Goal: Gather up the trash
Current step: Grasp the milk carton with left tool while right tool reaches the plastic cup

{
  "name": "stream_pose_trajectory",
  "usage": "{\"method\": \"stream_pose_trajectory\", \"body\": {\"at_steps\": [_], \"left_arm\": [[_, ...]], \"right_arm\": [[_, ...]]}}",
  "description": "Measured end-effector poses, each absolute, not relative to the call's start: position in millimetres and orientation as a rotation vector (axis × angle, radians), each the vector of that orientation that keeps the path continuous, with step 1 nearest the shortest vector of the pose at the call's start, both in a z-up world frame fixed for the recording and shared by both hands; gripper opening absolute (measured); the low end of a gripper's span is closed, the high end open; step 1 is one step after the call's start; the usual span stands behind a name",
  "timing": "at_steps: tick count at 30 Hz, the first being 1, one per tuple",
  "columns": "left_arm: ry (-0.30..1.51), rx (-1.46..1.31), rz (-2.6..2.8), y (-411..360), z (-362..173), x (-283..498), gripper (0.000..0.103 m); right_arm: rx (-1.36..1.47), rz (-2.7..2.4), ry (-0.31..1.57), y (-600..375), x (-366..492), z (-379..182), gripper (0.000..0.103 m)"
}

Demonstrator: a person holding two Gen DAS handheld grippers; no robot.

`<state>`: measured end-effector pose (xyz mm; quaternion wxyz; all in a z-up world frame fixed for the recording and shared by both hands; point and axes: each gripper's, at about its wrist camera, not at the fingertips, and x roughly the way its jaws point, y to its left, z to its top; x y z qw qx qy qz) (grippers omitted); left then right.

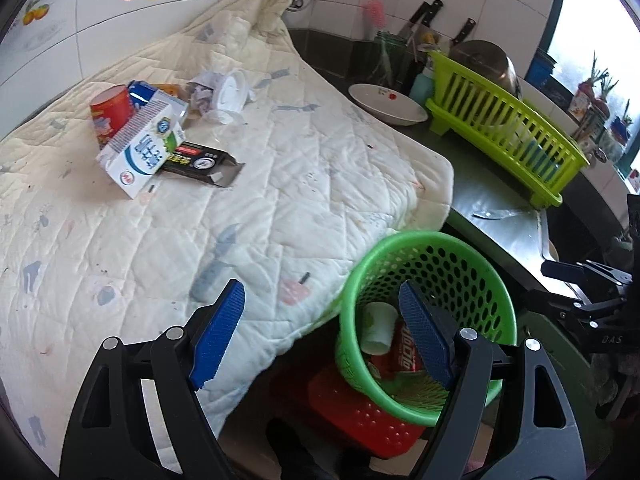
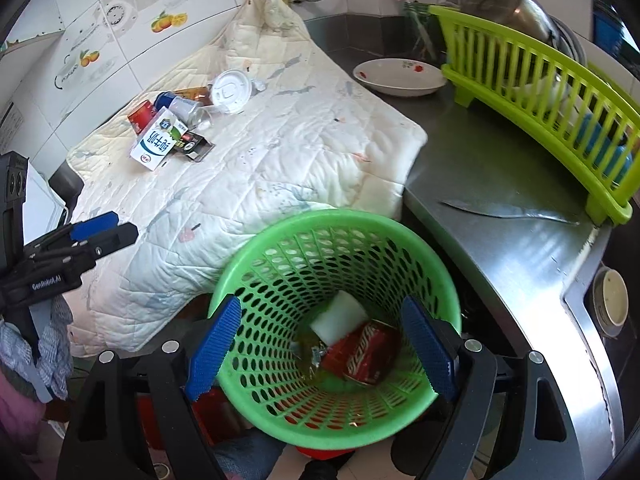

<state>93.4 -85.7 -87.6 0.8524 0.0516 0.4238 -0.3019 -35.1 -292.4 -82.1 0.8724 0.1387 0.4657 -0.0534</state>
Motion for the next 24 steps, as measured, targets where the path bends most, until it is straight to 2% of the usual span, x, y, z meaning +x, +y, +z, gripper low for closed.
{"method": "stream_pose_trajectory", "body": {"at_steps": [12,24], "left_arm": [[0.797,0.124,-0.475,-21.7,-64.7,194.3,0.079],[0.851,0.152,-0.474,-3.5,-84.7,297.7,0.079]], "right_arm": [[0.277,-0.047,0.994,-261.9,22.5,-80.9,0.080],[0.293,-0.052,1.032,-247.7,70.7,-87.7,0.080]]}}
